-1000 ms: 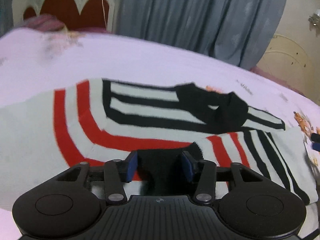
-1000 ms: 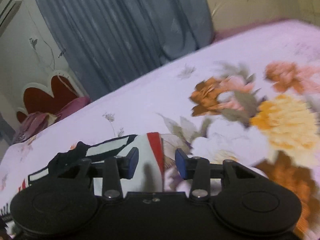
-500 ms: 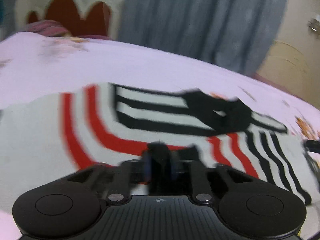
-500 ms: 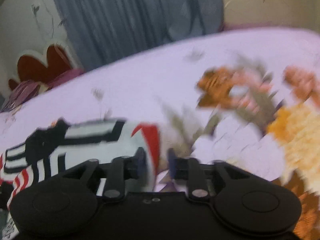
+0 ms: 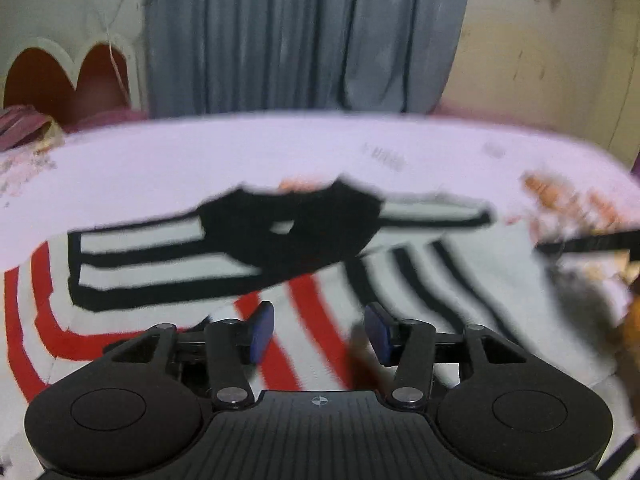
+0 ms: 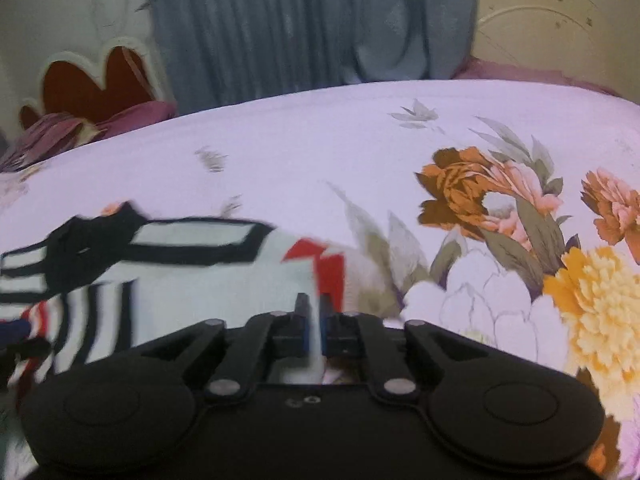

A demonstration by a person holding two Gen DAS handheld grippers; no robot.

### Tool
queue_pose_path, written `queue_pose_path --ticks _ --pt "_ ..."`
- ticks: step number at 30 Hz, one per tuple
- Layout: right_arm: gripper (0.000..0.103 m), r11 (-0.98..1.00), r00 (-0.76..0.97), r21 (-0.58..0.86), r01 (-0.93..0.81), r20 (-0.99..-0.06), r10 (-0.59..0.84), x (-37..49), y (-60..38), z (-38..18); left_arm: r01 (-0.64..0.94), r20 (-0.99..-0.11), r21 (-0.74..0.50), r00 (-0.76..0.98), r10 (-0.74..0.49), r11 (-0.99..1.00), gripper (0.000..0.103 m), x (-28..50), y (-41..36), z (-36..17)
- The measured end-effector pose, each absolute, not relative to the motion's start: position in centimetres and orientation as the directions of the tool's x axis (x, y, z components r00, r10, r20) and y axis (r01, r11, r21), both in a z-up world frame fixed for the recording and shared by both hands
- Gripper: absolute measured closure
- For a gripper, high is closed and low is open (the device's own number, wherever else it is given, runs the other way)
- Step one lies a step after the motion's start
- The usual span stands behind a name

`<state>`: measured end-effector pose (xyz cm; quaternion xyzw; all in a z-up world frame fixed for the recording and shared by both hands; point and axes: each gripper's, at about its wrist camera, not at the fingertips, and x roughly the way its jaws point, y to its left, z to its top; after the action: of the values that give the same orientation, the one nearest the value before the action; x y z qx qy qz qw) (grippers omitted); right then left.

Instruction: Fold small clothes

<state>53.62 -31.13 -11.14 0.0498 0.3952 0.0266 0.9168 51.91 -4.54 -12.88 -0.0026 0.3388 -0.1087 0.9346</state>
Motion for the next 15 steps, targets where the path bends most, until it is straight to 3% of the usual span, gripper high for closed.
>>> queue_pose_path --ticks 2,4,7,10,13,15 --pt "0.086 0.995 0.682 0.097 -0.034 -0.725 0.094 51.9 -30.5 -11.1 0.243 -0.635 -0.076 0.736 -0.235 0.967 0.053 51.0 -5.3 -12.9" --pt "0.086 0.995 0.669 0.081 -0.054 -0.737 0.096 49.9 -30.0 -11.6 0.264 -0.7 -0.04 0.681 -0.215 0.964 0.052 50.8 -6.2 -14.7" --pt "0.092 0.999 0.688 0.022 -0.047 -0.725 0.048 47.9 -29.5 -11.5 0.244 -0.68 -0.051 0.701 -0.213 0.968 0.052 50.4 -5.8 -14.3" --pt "0.095 0.995 0.73 0.06 -0.078 -0.677 0.098 45.7 -29.2 -9.4 0.255 -0.616 -0.068 0.75 -0.241 0.965 0.052 48.7 -5.3 -12.7" --pt "0.098 0.988 0.68 0.077 -0.131 -0.718 0.145 44.0 -28.0 -10.5 0.258 -0.685 -0.047 0.695 -0.22 0.965 0.052 48.6 -5.5 -14.5" --pt "0.099 0.988 0.661 0.036 -0.153 -0.739 0.13 43.1 -27.1 -12.2 0.262 -0.677 -0.051 0.7 -0.226 0.964 0.051 48.4 -5.0 -14.7"
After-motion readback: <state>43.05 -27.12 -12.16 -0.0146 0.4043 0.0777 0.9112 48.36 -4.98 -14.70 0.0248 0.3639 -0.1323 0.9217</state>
